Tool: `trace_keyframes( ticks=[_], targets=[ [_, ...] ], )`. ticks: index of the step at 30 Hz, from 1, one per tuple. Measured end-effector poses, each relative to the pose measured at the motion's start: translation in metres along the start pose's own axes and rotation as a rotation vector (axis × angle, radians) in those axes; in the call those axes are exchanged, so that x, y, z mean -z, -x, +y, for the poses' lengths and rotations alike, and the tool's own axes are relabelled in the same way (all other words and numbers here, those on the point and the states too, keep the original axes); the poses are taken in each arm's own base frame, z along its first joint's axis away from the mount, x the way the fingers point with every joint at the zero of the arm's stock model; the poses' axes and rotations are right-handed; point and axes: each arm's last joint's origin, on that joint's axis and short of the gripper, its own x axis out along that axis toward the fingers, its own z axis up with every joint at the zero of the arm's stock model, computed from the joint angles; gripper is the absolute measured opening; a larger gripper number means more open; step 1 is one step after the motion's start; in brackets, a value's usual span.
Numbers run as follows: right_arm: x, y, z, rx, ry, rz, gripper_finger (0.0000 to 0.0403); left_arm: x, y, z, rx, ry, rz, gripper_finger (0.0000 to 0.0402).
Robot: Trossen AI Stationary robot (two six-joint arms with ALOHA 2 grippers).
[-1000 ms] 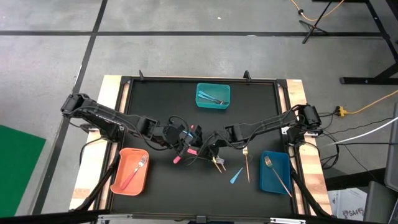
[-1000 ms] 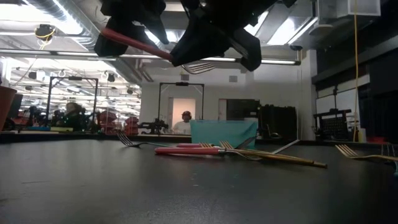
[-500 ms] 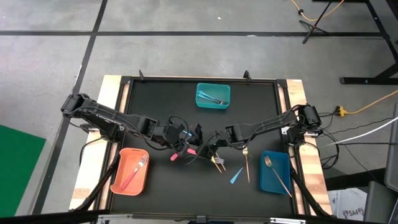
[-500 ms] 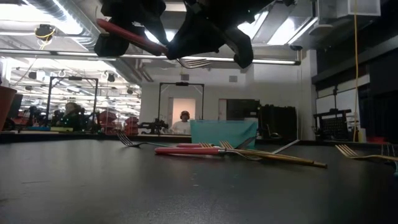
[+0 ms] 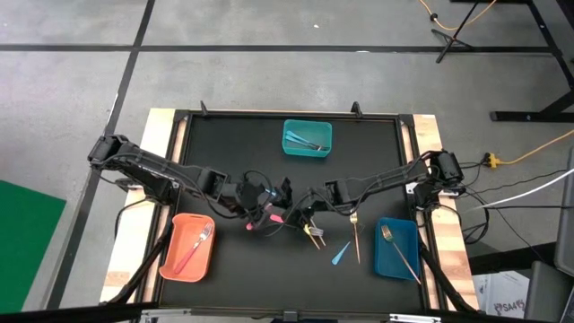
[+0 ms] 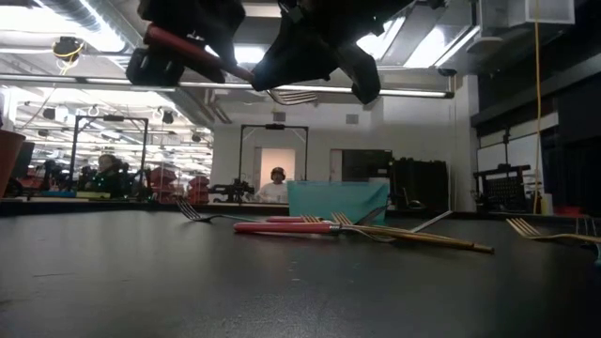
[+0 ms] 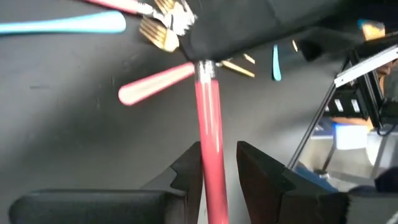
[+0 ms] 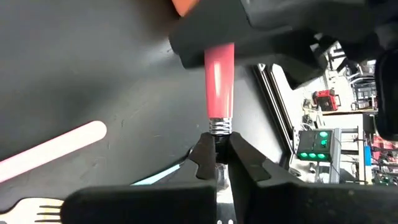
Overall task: Sort silverware by color (type)
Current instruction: Put the pink fork into the orange bin
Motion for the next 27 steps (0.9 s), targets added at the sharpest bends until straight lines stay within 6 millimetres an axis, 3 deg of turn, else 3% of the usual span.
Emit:
trace_keyframes(
  ticks=[9, 19, 27],
  targets=[
    [0.0000, 0.0000, 0.0000, -0.001, 0.000, -0.001, 0.0007, 0.0005, 0.0000, 0.0002, 0.003, 0.002, 0.017, 0.0088],
    [-0.0003, 0.0001, 0.0004, -0.005, 0.000, -0.005, 0.0007, 0.0007, -0.0001, 0.0014, -0.010, 0.019, 0.013, 0.0025],
    [-0.0002, 0.0000, 0.0004, -0.006, 0.001, -0.006, 0.0007, 0.0004, -0.0001, 0.0014, -0.013, 0.028, 0.004, 0.0024]
  ],
)
